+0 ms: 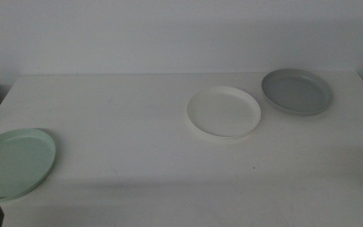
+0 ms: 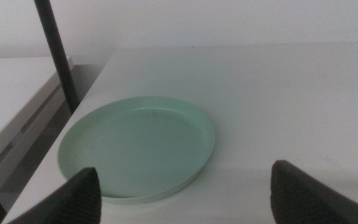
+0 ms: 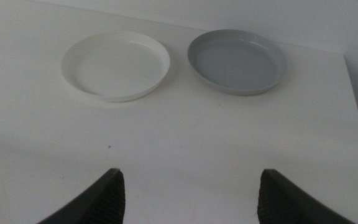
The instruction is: Stack the three bowls on top of each other.
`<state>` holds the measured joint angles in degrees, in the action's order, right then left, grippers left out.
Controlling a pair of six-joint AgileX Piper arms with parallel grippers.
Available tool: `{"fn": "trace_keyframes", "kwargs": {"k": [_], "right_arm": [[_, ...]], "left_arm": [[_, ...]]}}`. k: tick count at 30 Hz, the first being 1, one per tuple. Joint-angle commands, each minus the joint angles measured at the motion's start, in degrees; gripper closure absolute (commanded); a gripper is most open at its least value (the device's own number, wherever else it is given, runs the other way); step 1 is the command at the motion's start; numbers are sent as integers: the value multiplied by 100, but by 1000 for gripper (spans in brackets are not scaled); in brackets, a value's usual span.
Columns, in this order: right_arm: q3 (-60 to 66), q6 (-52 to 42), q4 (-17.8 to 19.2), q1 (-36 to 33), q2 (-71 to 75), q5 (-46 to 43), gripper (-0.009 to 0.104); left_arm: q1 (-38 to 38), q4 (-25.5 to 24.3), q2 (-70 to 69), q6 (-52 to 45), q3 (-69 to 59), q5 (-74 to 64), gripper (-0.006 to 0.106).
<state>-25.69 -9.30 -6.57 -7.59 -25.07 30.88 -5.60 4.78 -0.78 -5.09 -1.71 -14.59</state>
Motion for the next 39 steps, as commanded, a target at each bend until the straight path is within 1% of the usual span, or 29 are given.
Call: {"fn": "trace_keyframes", "kwargs": {"k": [1, 8, 12, 15, 23, 27, 32, 35, 39], "right_arm": [[-665, 2, 76, -11, -800, -373, 40], [-2214, 1096, -2, -11, -2797, 295, 40], [-3059, 1595, -251, -11, -3902, 481, 40], [-3684, 1602, -376, -73, -4784, 697, 40], [-5768, 1824, -354, -561, -7187, 1499, 40], [-6641, 1927, -312, -604, -8330, 1814, 41], [-7626, 1943, -245, -604, -9414, 2053, 49], [-7893, 1943, -251, -604, -9764, 2053, 54], [-7916, 1943, -312, -574, -9958, 1904, 59]], "left_arm": [[-5, 35, -76, 54, 22, 471, -4], [-5, 35, -76, 54, 22, 471, -4], [-5, 35, -76, 54, 22, 471, -4], [-5, 35, -76, 54, 22, 471, -4], [-5, 35, -76, 54, 22, 471, -4], [-5, 35, -76, 54, 22, 471, -4], [-5, 35, -76, 54, 22, 471, -4], [-5, 35, -76, 54, 22, 471, -4], [-5, 35, -76, 54, 22, 471, -4]]}}
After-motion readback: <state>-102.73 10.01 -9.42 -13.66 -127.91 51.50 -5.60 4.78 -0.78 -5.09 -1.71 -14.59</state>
